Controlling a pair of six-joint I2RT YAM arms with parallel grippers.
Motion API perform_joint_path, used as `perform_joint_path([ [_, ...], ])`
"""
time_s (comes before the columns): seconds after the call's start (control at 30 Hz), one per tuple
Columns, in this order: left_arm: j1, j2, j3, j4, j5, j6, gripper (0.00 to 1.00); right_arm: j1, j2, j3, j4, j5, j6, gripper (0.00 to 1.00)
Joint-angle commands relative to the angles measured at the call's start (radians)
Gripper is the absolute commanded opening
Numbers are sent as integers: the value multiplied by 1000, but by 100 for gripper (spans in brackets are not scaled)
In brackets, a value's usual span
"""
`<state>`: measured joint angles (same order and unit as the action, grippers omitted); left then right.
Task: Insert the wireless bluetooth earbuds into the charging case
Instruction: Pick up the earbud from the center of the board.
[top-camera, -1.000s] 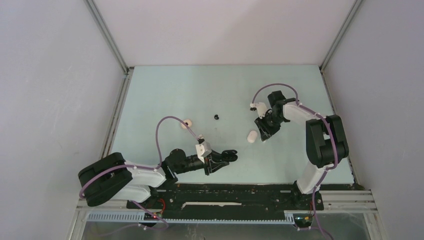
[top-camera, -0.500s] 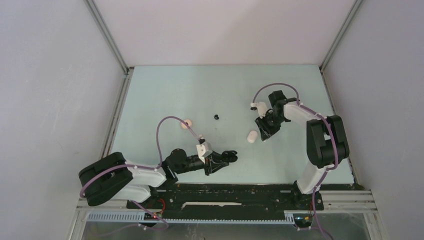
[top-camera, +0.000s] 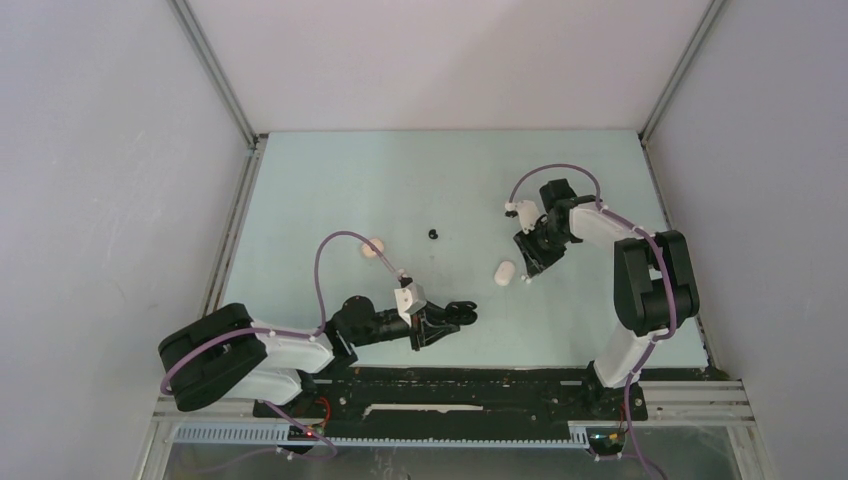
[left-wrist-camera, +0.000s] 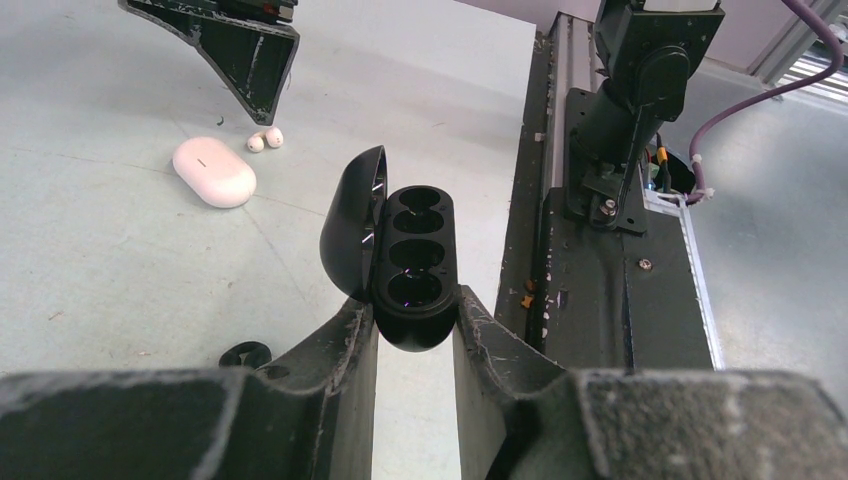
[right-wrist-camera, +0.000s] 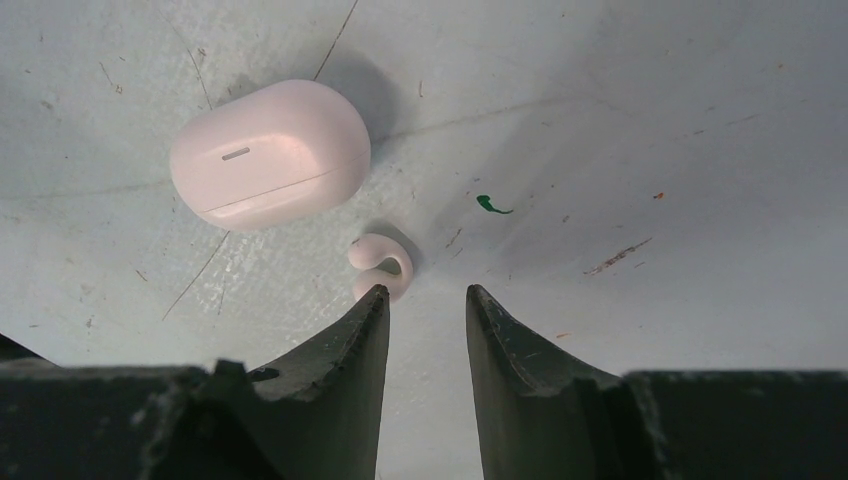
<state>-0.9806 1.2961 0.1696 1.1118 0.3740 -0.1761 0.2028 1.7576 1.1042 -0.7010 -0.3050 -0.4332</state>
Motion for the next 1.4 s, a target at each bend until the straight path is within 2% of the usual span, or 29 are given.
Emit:
perform_joint_path([
  [0.0, 2, 4, 29, 28, 15, 13, 0, -2, 3, 33, 7, 0, 3, 37],
  [0.57, 2, -5, 31, 6, 15, 20, 0, 9, 35, 34, -34, -62, -15, 37],
  [0.83, 0, 2, 39, -5, 20, 21, 0, 8, 30, 43, -55, -98, -13, 33],
  [1.0, 0, 4, 43, -12, 20, 21, 0, 7, 29, 47, -64, -118, -19, 25],
  [1.23, 0, 6, 44, -17, 23, 21, 0, -5, -1, 51, -55, -130, -10, 25],
  [1.37, 0, 11, 48, -22, 23, 21, 0, -13, -25, 51, -18, -85, 11, 25],
])
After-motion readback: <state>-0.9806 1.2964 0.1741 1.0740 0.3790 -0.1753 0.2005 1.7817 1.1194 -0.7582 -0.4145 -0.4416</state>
